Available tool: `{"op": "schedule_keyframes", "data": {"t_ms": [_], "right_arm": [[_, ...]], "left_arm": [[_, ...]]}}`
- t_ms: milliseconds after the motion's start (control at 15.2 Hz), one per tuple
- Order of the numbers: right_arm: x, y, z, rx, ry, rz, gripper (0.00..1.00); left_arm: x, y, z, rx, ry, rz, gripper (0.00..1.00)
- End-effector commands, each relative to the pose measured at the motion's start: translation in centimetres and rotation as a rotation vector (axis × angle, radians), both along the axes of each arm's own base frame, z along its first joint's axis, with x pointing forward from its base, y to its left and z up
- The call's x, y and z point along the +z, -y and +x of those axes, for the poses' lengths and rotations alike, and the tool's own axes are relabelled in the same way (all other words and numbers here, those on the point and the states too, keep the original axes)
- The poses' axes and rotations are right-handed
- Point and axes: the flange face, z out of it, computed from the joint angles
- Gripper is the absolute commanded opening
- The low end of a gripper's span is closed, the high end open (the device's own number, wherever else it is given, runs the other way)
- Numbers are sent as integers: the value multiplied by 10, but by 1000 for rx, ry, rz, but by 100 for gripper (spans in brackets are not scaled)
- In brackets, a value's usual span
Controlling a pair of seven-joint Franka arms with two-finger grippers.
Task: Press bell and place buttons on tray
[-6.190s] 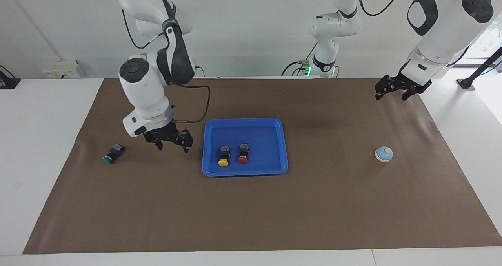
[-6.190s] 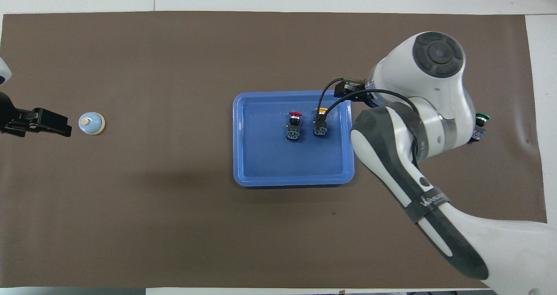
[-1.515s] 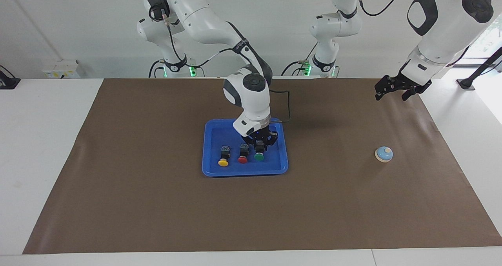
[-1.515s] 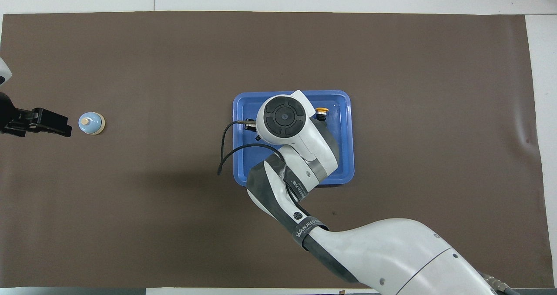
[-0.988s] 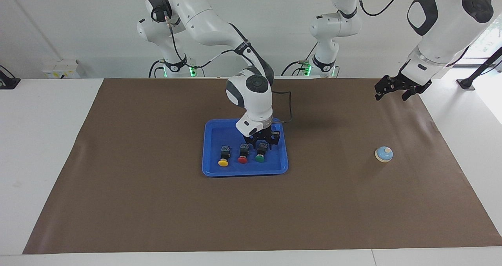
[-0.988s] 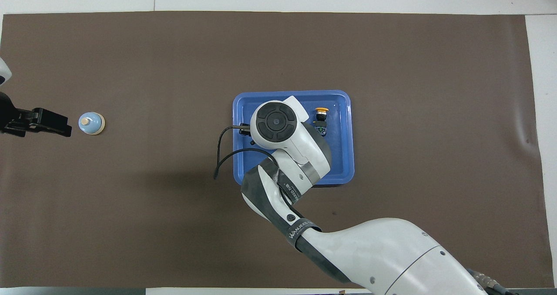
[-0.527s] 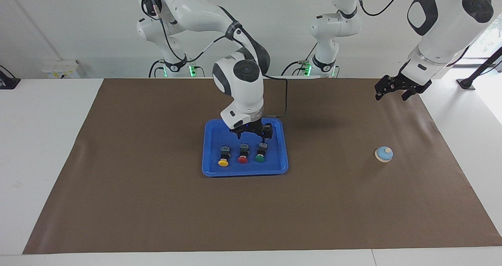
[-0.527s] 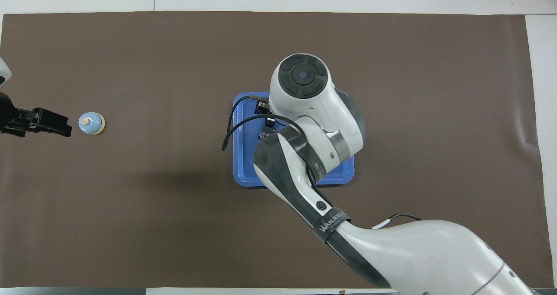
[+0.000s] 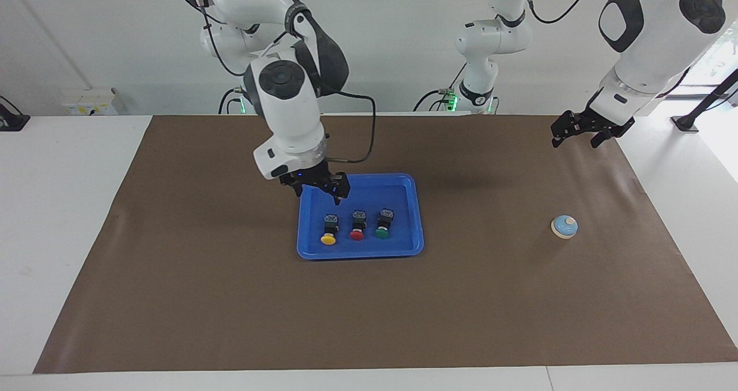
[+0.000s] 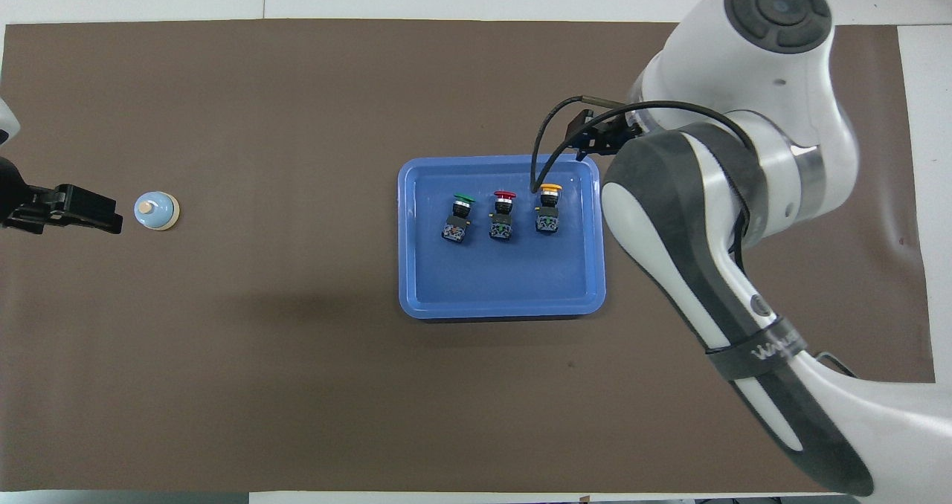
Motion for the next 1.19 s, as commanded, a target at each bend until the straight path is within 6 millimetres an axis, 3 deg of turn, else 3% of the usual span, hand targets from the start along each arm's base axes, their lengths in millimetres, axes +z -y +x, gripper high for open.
{"op": "schedule_keyframes", "data": {"t_ms": [0, 329, 593, 790, 988, 1120], "right_arm": [[10, 43, -2, 92, -31, 22, 100], [46, 123, -17, 251, -53, 17, 100], [76, 162, -45, 299, -75, 13, 100], [92, 166, -82, 303, -71, -19, 100], [95, 166, -116, 304, -75, -42, 100], [93, 165, -120, 312, -81, -51, 100]], "left_arm": [[6, -2, -4, 9, 0, 11, 100], [6, -2, -4, 9, 0, 11, 100], [6, -2, -4, 9, 0, 11, 100], [6, -2, -4, 9, 0, 11, 100], [6, -2, -4, 9, 0, 11, 100], [6, -2, -4, 9, 0, 11, 100]]}}
